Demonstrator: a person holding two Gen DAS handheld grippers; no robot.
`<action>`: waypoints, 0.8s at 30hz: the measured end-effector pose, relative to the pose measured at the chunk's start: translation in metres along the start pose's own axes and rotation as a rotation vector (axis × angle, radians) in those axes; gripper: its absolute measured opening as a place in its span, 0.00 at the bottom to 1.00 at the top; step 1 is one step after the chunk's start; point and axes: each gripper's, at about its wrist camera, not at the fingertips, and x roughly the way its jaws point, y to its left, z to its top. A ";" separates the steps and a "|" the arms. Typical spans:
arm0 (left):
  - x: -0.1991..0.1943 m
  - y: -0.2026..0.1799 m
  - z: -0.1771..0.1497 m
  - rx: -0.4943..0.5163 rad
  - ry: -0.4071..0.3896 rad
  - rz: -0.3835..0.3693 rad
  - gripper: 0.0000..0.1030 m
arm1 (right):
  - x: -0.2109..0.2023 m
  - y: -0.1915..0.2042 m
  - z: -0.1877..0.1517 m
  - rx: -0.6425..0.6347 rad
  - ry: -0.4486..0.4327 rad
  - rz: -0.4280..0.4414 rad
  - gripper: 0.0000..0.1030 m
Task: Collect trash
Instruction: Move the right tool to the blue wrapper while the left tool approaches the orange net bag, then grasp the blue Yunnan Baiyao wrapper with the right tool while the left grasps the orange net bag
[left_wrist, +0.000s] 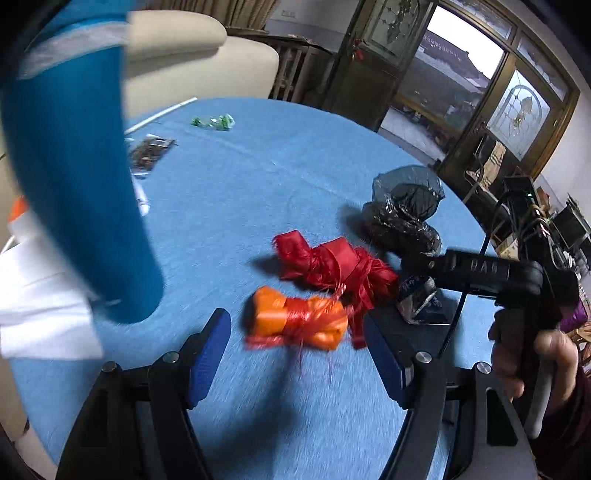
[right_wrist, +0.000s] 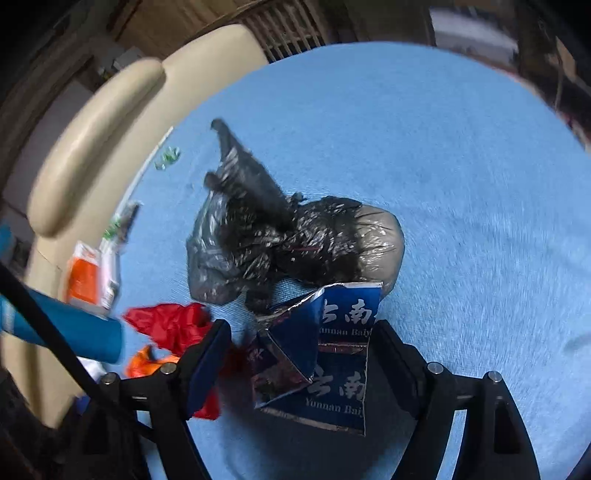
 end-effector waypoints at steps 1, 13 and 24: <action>0.005 -0.001 0.001 0.001 0.009 0.005 0.72 | 0.002 0.007 -0.001 -0.045 -0.008 -0.040 0.79; 0.035 -0.004 0.002 -0.037 0.062 -0.018 0.72 | 0.000 0.010 -0.016 -0.250 -0.060 -0.119 0.76; 0.018 -0.008 -0.006 -0.057 0.041 -0.014 0.39 | -0.053 -0.027 -0.050 -0.167 -0.092 -0.028 0.76</action>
